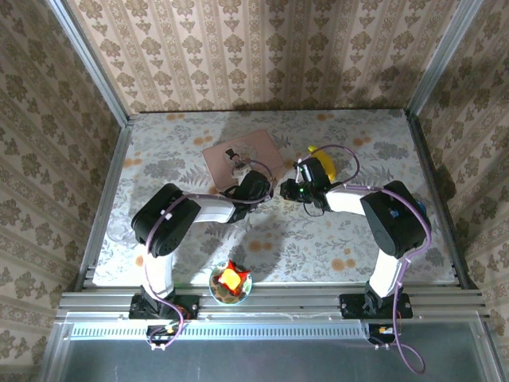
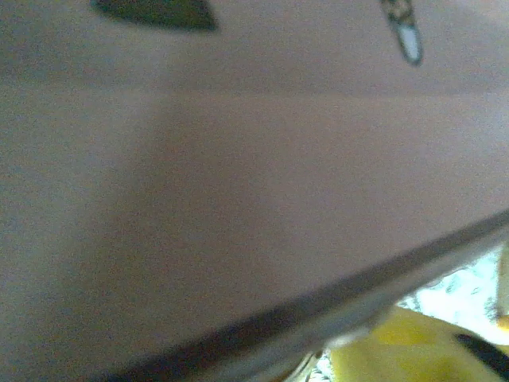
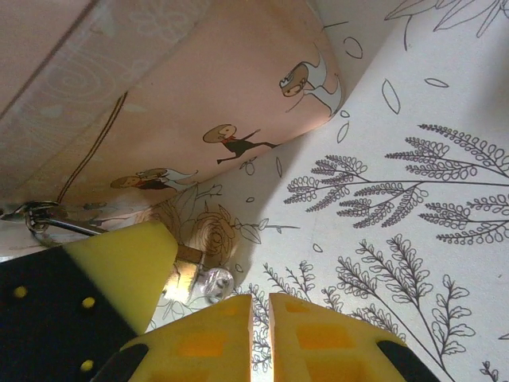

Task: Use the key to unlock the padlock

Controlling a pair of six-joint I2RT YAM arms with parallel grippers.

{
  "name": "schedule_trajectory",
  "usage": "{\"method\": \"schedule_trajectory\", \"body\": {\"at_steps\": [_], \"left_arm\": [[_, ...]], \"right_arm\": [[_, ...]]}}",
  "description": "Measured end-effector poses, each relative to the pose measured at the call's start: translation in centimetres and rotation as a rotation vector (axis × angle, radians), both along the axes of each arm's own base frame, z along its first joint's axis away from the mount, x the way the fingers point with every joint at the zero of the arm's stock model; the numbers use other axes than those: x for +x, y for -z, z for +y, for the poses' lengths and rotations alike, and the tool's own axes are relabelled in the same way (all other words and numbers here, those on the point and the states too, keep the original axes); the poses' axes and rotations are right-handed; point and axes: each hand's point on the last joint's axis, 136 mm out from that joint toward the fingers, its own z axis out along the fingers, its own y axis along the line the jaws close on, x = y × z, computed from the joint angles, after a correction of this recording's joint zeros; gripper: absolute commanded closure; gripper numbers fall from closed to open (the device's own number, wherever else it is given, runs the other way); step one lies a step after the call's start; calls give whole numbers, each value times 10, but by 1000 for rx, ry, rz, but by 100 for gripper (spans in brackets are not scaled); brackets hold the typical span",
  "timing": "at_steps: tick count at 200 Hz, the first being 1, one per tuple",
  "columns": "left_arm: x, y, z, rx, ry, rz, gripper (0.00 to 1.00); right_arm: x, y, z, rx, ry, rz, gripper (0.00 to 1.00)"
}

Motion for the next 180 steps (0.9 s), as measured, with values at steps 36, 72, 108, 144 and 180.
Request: {"method": "schedule_trajectory", "body": {"at_steps": [36, 72, 108, 144, 180], "left_arm": [[-2, 0, 0, -10, -18, 26, 82], [-4, -2, 0, -9, -8, 34, 92], [-9, -10, 0, 0, 22, 35, 99], [-12, -12, 0, 0, 42, 49, 100], [-15, -9, 1, -42, 43, 85, 98]], "right_arm": [[-1, -1, 2, 15, -8, -1, 85], [-3, -1, 4, 33, -12, 1, 85], [-9, 5, 4, 37, -21, 15, 85], [-14, 9, 3, 39, -28, 22, 85], [-21, 6, 6, 19, -76, -8, 83]]}}
